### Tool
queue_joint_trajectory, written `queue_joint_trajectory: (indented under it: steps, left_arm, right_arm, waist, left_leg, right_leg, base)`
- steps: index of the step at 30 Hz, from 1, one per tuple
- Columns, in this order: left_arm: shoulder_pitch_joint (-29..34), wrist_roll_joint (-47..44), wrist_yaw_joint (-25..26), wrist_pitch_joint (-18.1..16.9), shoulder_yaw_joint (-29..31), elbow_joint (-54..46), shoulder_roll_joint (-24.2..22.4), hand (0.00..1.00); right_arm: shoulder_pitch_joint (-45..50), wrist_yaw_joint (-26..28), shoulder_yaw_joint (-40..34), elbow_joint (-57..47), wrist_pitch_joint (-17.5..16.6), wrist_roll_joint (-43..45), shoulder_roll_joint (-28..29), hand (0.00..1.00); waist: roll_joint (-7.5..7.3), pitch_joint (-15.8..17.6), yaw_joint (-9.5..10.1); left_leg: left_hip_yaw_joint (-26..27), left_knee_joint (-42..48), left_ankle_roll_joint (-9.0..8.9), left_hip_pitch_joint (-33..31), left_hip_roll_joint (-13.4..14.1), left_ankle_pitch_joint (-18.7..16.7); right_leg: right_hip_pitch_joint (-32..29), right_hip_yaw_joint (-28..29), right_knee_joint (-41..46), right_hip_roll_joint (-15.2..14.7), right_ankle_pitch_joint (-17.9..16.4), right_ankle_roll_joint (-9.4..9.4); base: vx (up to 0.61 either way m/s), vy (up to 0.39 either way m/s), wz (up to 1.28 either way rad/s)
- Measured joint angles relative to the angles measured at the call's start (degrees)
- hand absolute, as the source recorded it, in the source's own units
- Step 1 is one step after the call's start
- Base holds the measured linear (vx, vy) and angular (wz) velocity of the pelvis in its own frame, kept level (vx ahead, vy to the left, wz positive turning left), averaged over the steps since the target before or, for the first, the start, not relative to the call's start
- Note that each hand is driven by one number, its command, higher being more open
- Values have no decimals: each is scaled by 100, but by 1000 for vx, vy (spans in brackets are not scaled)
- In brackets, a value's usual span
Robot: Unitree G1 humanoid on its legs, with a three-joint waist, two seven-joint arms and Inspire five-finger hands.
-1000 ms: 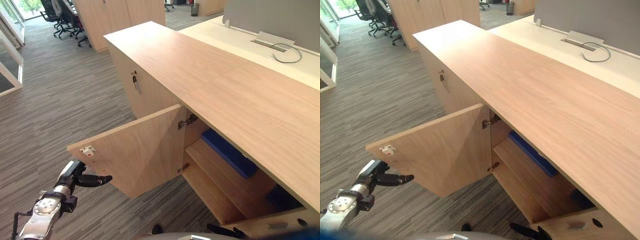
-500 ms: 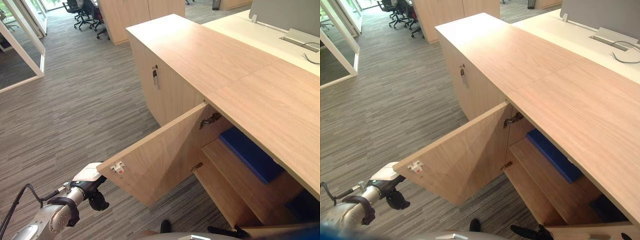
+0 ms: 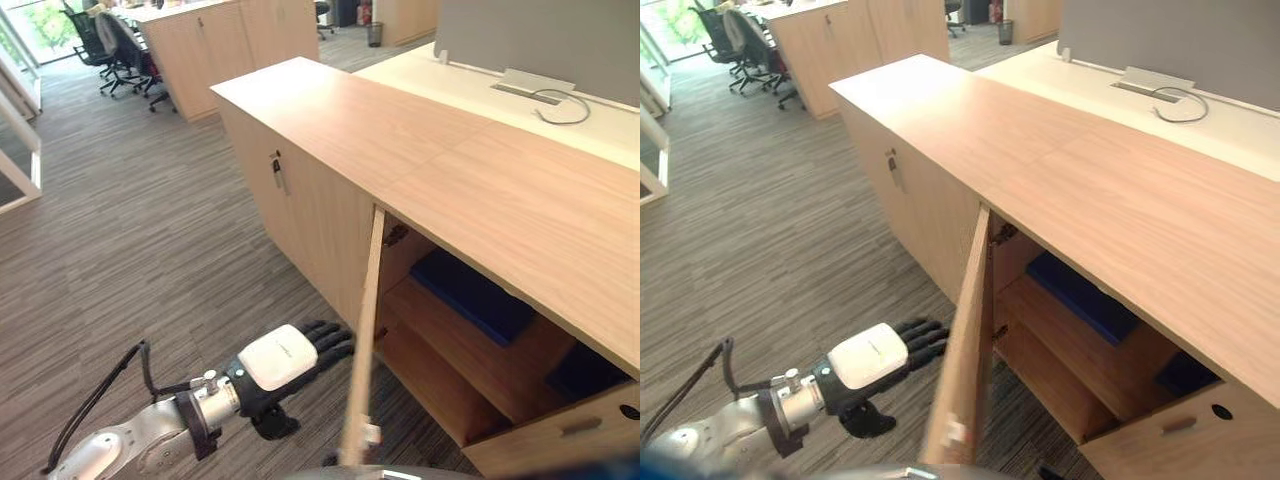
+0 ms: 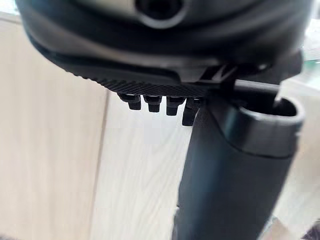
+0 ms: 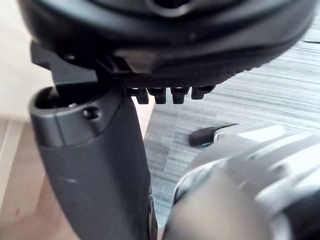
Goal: Walk over to the cabinet, pick up the folder, carry it to the office cabinet, place the folder inside the office cabinet, then close the office cabinet door
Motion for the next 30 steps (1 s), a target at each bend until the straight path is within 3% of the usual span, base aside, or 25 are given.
queue_joint_trajectory:
  steps: [6, 14, 18, 20, 22, 24, 26, 28, 30]
  left_arm:
    - [-113, -4, -46, -183, -175, -120, -91, 100]
    - [-252, -92, -459, -229, -448, 32, -185, 100]
    - [14, -237, -641, -110, -236, 75, -624, 100]
    - [73, -299, -646, -106, -154, 162, -853, 100]
    - [58, -416, -641, -126, -15, 549, -1378, 100]
    - [-50, -429, -615, -158, 79, 1024, -1892, 100]
    - [-236, -430, -512, -150, 141, 1492, -2439, 100]
    - [-317, -479, -327, -117, 277, 1890, -2874, 100]
    - [-337, -399, -120, 80, 366, 2623, -3414, 100]
  right_arm:
    - [587, 6, -1965, 2, 146, 251, -70, 100]
    - [739, 242, -2731, 233, 213, 490, 178, 100]
    - [663, 404, -2773, 226, 295, 444, 177, 100]
    - [670, 404, -2956, 214, 340, 436, 143, 100]
    - [716, 407, -3034, 214, 388, 432, 143, 100]
    - [692, 405, -3074, 225, 428, 444, 166, 100]
    - [598, 395, -2957, 222, 436, 452, 178, 100]
    - [340, 331, -2512, 193, 425, 466, 168, 100]
    - [-6, 265, -1414, 99, 380, 453, 35, 100]
  waist:
    - [-68, -61, -468]
    - [-185, -99, -754]
    - [-164, -80, -800]
    - [-152, -71, -941]
    - [-130, 20, -1087]
    - [-107, 107, -1086]
    - [-101, 218, -1079]
    - [-138, 359, -1033]
    - [-114, 482, -915]
  left_leg:
    - [514, -25, -196, 217, 280, -147]
    - [954, 2, -317, 279, 542, -191]
    - [1839, 14, -423, 417, 687, -377]
    - [2038, 46, -462, 433, 722, -438]
    - [2253, 191, -538, 520, 824, -560]
    - [2413, 594, -569, 509, 987, -788]
    - [2427, 1371, -564, 345, 1252, -1126]
    - [2152, 2198, -450, 92, 1407, -1241]
    - [795, 3173, -393, -413, 1388, -1222]
  right_leg:
    - [-102, 567, 37, 211, -61, -103]
    - [-271, 1012, 58, 485, -88, -220]
    - [-646, 1806, 165, 630, -38, -268]
    - [-720, 1871, 160, 639, -21, -267]
    - [-718, 1850, 213, 679, -21, -265]
    - [-723, 1648, 327, 718, -49, -292]
    - [-723, 1531, 490, 776, -121, -308]
    - [-733, 1645, 542, 790, -145, -348]
    - [-741, 1961, 594, 774, -130, -407]
  base:
    - [-3, -60, -51]
    - [29, -62, -34]
    - [20, 0, -96]
    - [32, -19, -76]
    - [48, -63, -53]
    - [37, -98, -49]
    - [46, -148, -36]
    - [38, -134, -47]
    - [27, -51, -61]
